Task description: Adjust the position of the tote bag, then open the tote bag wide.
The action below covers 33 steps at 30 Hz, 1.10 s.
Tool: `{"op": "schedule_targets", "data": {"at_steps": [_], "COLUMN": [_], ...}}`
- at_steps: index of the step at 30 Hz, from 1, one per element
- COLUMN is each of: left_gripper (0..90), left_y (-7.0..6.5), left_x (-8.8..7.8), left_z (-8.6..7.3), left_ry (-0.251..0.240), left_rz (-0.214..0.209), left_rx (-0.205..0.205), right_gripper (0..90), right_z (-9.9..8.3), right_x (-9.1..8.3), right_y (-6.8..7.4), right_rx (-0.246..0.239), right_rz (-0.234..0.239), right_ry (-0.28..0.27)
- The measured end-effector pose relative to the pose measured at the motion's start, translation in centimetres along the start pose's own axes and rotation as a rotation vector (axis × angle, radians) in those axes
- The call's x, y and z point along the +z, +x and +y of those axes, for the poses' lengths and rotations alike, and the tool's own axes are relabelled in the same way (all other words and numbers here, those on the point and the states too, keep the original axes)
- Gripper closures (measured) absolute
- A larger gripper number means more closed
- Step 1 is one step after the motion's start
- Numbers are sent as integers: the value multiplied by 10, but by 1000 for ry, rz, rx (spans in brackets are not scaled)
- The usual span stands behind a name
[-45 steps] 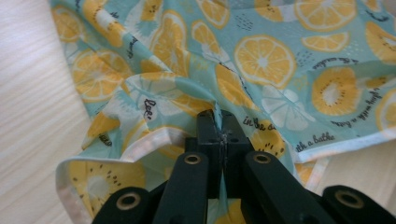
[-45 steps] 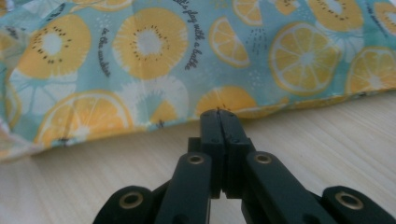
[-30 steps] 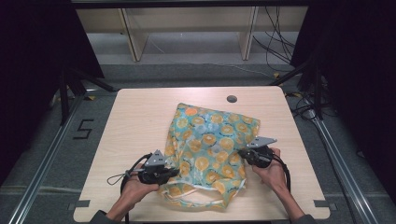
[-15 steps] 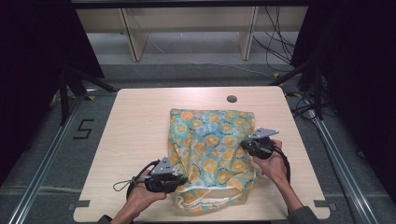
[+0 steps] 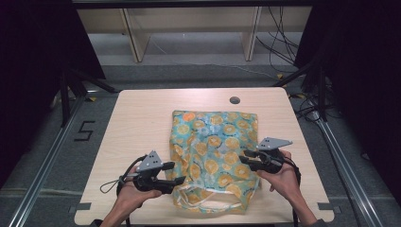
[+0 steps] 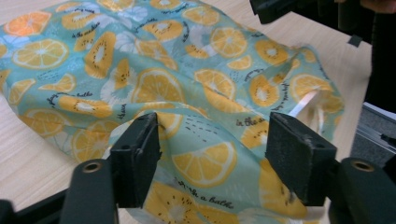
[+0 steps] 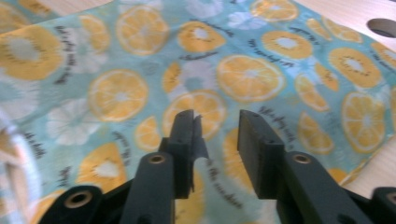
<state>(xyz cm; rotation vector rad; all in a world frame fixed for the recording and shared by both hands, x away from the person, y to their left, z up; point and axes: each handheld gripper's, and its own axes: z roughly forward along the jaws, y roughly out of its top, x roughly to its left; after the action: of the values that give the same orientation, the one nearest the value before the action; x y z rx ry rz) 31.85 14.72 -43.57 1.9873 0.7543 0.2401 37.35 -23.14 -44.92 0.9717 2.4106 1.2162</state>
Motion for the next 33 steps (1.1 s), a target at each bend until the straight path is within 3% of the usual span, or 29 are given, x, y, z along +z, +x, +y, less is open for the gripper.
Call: {"op": "schedule_targets", "data": {"at_steps": [3,4,5,7,9,10,12,13,14,15,17,18,19,20,22,24,27,28,30,32,33], "left_gripper": [291,291,284,273,269,269,274,283,314,353,393,458,519,590,751,833,864,866,876,876,876], "left_y": [-5,-10,-13,-17,-23,-28,-29,-30,-30,-30,-31,-30,-29,-27,-23,-21,-17,-17,-15,-12,-10], "left_x": [-3,-3,0,2,11,17,24,27,30,30,37,41,43,44,44,41,35,32,26,22,20], "left_z": [1,1,0,-2,-4,-6,-7,-9,-10,-10,-15,-19,-20,-21,-21,-18,-12,-9,1,13,19], "left_ry": [3,21,18,32,51,95,126,136,150,150,197,231,238,244,227,219,191,170,149,105,84], "left_rz": [3,1,-5,0,-18,2,3,6,12,12,19,43,44,60,61,63,44,40,65,45,54], "left_rx": [5,18,19,21,34,64,113,112,138,138,148,193,212,235,234,234,229,207,219,211,203], "right_gripper": [614,593,580,568,541,539,529,527,523,523,518,518,518,518,518,518,519,519,519,518,517], "right_z": [-2,-4,-5,-6,-10,-12,-14,-15,-15,-15,-16,-16,-17,-18,-19,-19,-19,-19,-19,-18,-17], "right_x": [-2,-5,-7,-8,-12,-13,-14,-15,-15,-15,-19,-20,-20,-20,-19,-20,-20,-20,-20,-21,-22], "right_y": [5,10,9,11,20,21,22,23,23,23,25,26,26,24,27,26,25,25,24,24,24], "right_rx": [4,28,4,6,34,26,0,8,-3,-3,13,29,31,6,32,26,24,23,22,26,23], "right_rz": [3,7,17,31,41,37,44,44,51,51,55,61,60,48,57,63,67,67,77,71,80], "right_ry": [9,10,9,5,23,24,19,22,22,22,31,35,30,22,25,29,28,29,32,15,18]}}
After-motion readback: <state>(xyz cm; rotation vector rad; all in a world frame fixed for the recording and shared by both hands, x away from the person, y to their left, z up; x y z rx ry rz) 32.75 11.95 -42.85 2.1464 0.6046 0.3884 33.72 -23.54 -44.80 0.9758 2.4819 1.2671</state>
